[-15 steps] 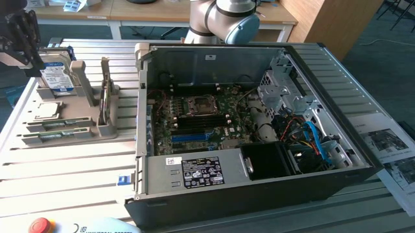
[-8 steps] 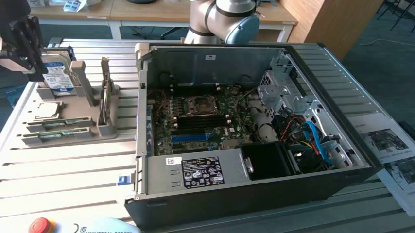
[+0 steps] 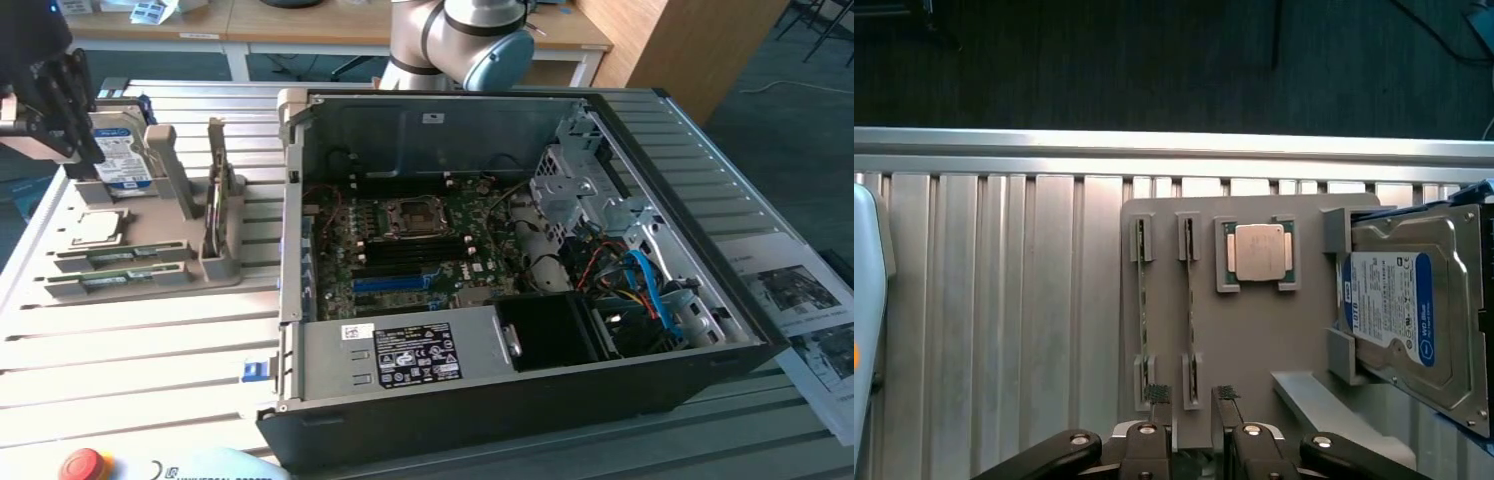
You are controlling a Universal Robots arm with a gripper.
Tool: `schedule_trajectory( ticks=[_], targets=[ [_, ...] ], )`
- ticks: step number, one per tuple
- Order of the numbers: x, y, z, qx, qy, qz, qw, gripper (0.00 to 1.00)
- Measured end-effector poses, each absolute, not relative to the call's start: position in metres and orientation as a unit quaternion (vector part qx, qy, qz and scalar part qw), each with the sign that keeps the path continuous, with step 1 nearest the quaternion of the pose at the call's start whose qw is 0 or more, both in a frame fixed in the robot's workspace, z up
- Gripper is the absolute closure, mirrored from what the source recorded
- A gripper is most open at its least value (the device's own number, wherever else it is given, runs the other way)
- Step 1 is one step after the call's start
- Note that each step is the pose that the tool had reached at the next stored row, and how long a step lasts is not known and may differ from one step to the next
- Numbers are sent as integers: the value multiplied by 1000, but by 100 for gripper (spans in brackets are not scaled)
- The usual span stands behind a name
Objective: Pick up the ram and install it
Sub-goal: 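Pick up the ram and move it above insertion slot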
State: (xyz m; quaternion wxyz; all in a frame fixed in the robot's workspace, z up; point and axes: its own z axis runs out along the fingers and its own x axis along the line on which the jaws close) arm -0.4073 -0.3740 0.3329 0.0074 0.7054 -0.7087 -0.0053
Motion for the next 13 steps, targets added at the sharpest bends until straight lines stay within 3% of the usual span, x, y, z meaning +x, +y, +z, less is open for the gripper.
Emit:
schedule_trajectory(
  ticks=[13],
  targets=[
    [-407,-374,313,707,-707,-5,7,70]
  ],
)
